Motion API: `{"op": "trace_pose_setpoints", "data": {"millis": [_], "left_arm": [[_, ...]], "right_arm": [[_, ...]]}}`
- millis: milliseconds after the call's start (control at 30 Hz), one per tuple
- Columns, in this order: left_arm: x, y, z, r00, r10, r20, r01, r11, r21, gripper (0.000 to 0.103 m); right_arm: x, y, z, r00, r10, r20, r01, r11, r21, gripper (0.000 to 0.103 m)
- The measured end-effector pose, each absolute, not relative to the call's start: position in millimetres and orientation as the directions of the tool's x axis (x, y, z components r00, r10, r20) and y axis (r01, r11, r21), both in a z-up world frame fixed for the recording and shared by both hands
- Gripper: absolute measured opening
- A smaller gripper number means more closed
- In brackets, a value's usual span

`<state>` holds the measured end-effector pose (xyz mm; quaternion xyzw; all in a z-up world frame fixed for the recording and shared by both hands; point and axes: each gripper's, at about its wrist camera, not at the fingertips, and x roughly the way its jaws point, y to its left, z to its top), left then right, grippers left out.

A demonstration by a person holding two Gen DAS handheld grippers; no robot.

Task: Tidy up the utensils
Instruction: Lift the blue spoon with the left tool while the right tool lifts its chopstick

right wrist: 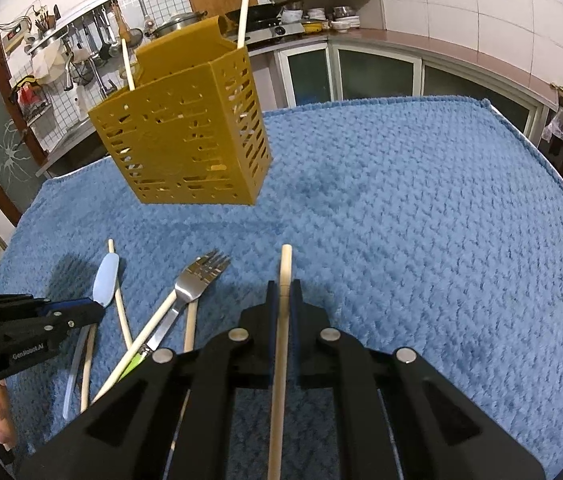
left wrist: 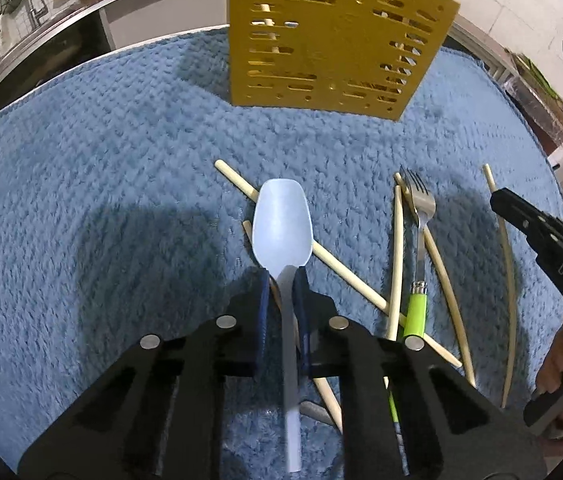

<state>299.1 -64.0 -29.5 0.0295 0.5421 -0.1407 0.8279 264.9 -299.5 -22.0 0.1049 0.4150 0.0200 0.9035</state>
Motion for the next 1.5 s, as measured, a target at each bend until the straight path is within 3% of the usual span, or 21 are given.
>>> {"op": "trace_pose_setpoints", "data": {"millis": [267, 667, 933, 1100, 1233, 1367, 1400, 1433, 1500], "left_arm": [[287, -48, -13, 0.426, -0.266, -0.865, 0.243, 0.954, -0.174, 0.009], [271, -26, 35, 0.632, -0.351, -0.691, 0.250, 0.936, -0.247, 0.003], [284, -36, 14, 0.497, -0.308, -0.811, 0.277, 0.942, -0.187, 0.000], [292, -36, -10, 0.430, -0.283, -0.858, 0.251, 0.950, -0.187, 0.004], [298, -40, -17, 0.409, -0.288, -0.866, 0.246, 0.949, -0.200, 0.026], [303, -47, -20, 0.419, -0.262, -0.869, 0.252, 0.953, -0.166, 0.026], [305, -48, -22, 0.414, -0.255, -0.874, 0.252, 0.955, -0.159, 0.023], [308, -50, -24, 0.410, -0.252, -0.877, 0.253, 0.955, -0.156, 0.014], [310, -53, -26, 0.407, -0.239, -0.882, 0.260, 0.956, -0.139, 0.012]], "right_arm": [[263, -300, -18, 0.668, 0.124, -0.734, 0.052, 0.976, 0.212, 0.006], [246, -302, 19, 0.776, 0.141, -0.615, 0.010, 0.972, 0.235, 0.006], [258, -302, 9, 0.728, 0.146, -0.670, 0.017, 0.973, 0.230, 0.006], [262, -301, -8, 0.704, 0.151, -0.694, 0.026, 0.971, 0.238, 0.006], [263, -299, -12, 0.697, 0.142, -0.703, 0.030, 0.974, 0.227, 0.006], [264, -299, -11, 0.698, 0.135, -0.703, 0.032, 0.975, 0.220, 0.006], [264, -299, -11, 0.698, 0.135, -0.703, 0.035, 0.975, 0.221, 0.006], [264, -300, -11, 0.698, 0.134, -0.704, 0.037, 0.974, 0.222, 0.006], [266, -300, -11, 0.697, 0.133, -0.705, 0.038, 0.974, 0.222, 0.006]]}}
